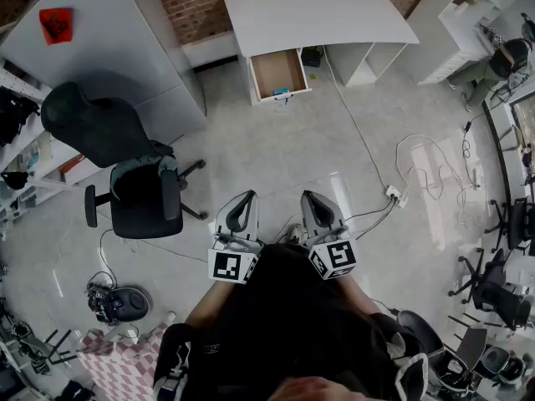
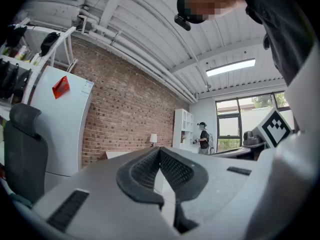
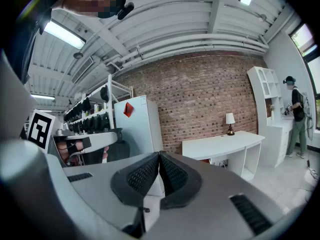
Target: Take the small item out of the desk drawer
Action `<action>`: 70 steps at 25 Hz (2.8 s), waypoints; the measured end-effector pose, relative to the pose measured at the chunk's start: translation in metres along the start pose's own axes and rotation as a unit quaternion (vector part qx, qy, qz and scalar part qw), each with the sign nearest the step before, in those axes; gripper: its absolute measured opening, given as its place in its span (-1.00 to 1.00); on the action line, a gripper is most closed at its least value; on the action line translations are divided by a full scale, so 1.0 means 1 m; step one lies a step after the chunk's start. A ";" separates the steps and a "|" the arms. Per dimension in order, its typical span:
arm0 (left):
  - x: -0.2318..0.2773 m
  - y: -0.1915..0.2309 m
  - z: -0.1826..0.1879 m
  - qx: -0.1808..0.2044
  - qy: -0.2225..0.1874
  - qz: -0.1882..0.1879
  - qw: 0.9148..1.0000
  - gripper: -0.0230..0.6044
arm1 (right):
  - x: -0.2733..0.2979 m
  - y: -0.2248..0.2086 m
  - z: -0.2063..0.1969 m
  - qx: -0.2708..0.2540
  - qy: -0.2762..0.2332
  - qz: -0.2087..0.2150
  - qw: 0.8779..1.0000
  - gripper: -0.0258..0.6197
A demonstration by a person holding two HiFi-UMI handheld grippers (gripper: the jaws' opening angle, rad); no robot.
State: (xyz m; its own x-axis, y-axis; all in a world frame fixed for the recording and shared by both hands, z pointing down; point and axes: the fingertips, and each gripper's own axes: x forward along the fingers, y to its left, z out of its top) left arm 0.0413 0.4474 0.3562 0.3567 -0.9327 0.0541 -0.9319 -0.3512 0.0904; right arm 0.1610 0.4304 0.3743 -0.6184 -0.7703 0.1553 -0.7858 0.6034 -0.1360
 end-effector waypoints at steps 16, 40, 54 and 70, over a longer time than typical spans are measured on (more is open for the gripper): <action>-0.012 0.038 0.006 -0.018 -0.022 -0.016 0.999 -0.90 | 0.024 0.029 0.003 0.004 -0.002 -0.015 1.000 -0.83; -0.002 0.140 -0.014 -0.035 -0.005 -0.021 0.999 -0.90 | 0.127 0.063 -0.013 -0.002 0.024 -0.017 1.000 -0.83; 0.179 0.177 0.005 -0.025 0.015 -0.011 1.000 -0.90 | 0.258 -0.075 0.019 0.015 0.021 -0.002 1.000 -0.83; 0.346 0.191 0.020 -0.028 0.027 -0.022 0.999 -0.90 | 0.374 -0.204 0.005 0.035 0.080 0.002 0.996 -0.83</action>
State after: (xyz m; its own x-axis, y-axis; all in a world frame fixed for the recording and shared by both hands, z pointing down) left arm -0.0142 0.0559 0.3727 0.4019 -0.9099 0.1030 -0.9105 -0.3852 0.1501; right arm 0.0904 0.0180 0.4554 -0.6192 -0.7225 0.3075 -0.7846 0.5858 -0.2034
